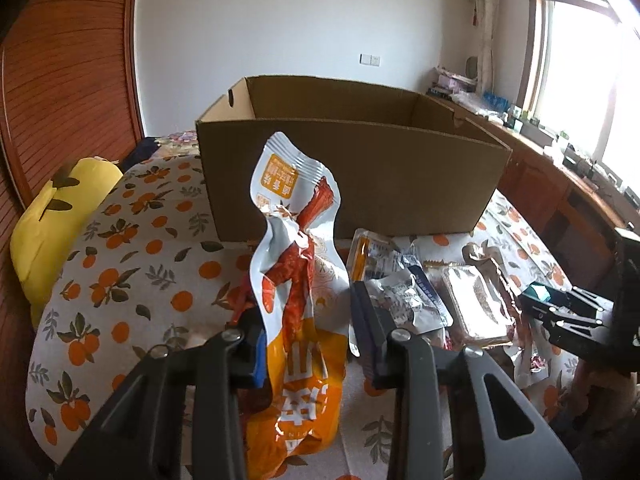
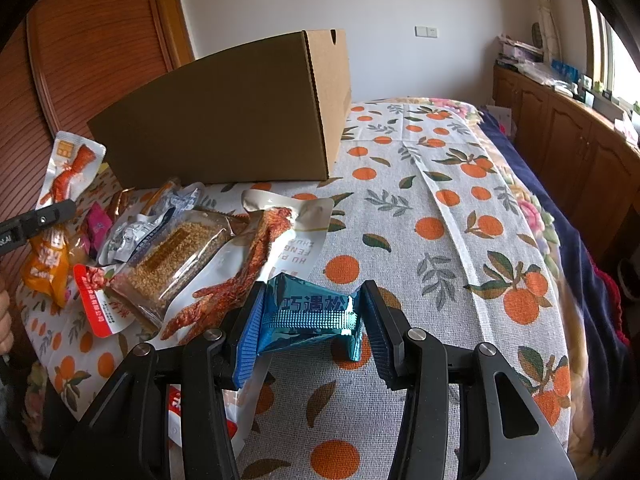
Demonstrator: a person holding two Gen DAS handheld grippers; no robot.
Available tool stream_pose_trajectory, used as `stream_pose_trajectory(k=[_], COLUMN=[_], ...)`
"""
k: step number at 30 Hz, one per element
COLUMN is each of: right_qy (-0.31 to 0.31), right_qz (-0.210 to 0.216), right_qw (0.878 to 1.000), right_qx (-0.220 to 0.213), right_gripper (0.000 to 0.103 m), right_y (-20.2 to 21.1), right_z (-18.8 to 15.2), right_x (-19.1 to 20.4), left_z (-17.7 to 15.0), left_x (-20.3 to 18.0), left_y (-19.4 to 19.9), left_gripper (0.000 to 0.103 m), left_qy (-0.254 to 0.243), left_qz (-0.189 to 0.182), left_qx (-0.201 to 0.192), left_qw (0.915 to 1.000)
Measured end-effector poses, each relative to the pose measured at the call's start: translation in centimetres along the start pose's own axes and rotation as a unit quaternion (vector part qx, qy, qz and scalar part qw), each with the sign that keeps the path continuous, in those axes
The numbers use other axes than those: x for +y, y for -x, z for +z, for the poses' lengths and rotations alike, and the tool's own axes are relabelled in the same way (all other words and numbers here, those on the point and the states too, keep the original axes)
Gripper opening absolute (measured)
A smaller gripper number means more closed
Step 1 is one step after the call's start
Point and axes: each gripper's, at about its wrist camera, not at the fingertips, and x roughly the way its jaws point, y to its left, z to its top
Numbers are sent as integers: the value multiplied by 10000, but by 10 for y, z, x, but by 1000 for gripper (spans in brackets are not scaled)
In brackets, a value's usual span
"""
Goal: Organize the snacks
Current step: 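Lift and carry the pouch with the left gripper while the right carries the candy to the box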
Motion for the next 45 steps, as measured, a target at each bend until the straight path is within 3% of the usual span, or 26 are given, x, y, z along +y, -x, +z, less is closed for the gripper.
stream_pose_trajectory(k=[25, 33, 45], right_qy=[123, 498, 912], right_qz=[-306, -293, 288], right_qw=[9993, 9973, 9901], right_qx=[-191, -462, -1026], right_gripper=[39, 40, 40], right_y=[16, 40, 49], right_z=[6, 41, 125], right_x=[3, 18, 54], left_z=[4, 35, 114], left_x=[11, 7, 5], left_y=[18, 20, 22], left_gripper=[33, 33, 33], left_qy=[-136, -337, -658], left_qz=[-220, -384, -758], left_qx=[-225, -405, -846], left_qw=[9994, 9979, 9913])
